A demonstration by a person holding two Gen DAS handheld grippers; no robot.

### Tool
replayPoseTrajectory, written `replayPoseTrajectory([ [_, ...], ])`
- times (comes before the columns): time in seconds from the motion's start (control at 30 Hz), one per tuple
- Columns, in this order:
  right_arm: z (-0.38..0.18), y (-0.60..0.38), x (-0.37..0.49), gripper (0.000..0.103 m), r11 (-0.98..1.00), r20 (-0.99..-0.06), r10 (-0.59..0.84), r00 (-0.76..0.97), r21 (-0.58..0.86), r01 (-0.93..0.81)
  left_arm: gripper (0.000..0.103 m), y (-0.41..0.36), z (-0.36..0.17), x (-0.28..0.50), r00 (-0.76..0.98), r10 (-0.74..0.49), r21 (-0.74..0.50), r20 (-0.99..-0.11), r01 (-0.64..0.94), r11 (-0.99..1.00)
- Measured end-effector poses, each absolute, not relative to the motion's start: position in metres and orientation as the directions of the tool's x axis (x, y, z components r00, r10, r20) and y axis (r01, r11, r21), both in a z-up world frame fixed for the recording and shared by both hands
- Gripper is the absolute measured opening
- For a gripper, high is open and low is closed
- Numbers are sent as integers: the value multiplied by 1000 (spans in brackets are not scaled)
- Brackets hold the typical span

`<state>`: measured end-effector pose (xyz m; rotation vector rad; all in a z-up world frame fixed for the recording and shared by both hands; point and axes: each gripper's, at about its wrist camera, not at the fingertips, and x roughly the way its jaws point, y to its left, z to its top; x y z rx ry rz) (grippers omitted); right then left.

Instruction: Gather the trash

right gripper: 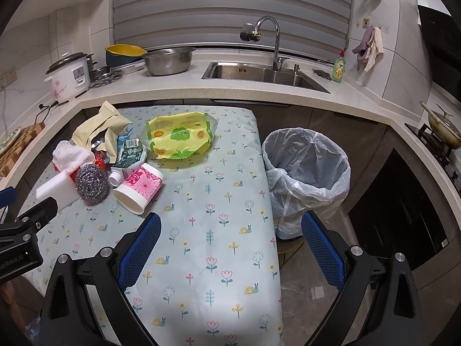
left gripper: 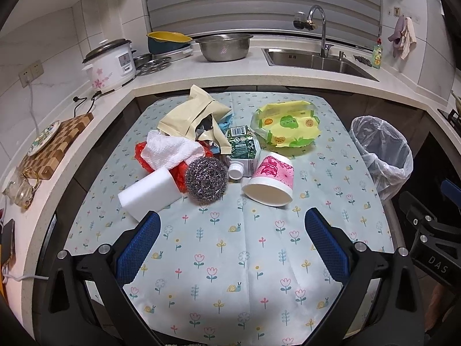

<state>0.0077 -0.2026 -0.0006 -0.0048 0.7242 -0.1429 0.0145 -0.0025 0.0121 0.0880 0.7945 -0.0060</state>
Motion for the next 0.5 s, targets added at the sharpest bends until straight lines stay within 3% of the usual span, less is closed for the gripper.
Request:
replayPoseTrajectory([
  [0.5, 1, -205, 9, 94, 990, -655, -135, 743, -60, 126, 96, -4, 12, 15, 703, 31, 76, -710, 32, 997],
])
